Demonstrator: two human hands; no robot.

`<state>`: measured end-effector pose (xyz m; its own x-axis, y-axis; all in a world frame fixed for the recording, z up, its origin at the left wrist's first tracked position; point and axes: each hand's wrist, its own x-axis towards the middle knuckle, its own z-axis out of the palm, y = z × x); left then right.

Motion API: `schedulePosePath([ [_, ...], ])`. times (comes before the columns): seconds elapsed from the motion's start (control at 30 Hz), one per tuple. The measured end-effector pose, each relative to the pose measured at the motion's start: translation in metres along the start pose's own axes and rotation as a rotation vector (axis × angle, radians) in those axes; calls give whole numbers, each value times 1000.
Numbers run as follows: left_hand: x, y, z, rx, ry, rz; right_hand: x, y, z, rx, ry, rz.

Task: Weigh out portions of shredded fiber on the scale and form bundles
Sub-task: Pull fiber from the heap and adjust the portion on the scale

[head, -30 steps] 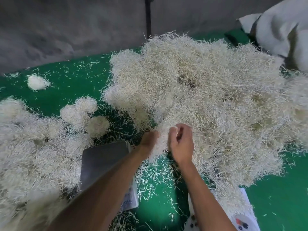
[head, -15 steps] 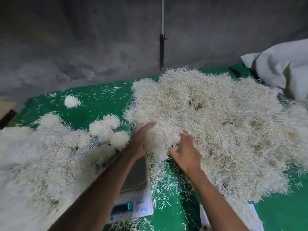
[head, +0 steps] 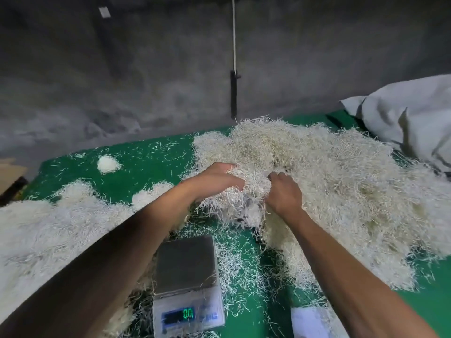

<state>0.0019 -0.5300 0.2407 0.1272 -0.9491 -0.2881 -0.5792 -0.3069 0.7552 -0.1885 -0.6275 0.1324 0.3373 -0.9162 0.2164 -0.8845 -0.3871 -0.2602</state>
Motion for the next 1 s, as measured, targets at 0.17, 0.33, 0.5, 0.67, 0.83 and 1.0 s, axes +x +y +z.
schedulePosePath([
  [0.17,-3,3,-25,-6,127,10,12,32,3,-1,-130,237],
  [0.33,1,0,-54,-321,158,-86,13,17,-4,-32,-129,115],
  [0.5,9,10,-18,-911,41,-166,11,-57,-13,341,99,-177],
  [0.67,9,19,-19,-1183,54,-67,17,-31,-9,315,-106,-82],
  [0.83,-3,15,-8,-278,149,-23,21,-15,-11,32,-148,-57],
  [1.0,6,26,15,636,38,-109,30,-43,-25,-13,-130,-189],
])
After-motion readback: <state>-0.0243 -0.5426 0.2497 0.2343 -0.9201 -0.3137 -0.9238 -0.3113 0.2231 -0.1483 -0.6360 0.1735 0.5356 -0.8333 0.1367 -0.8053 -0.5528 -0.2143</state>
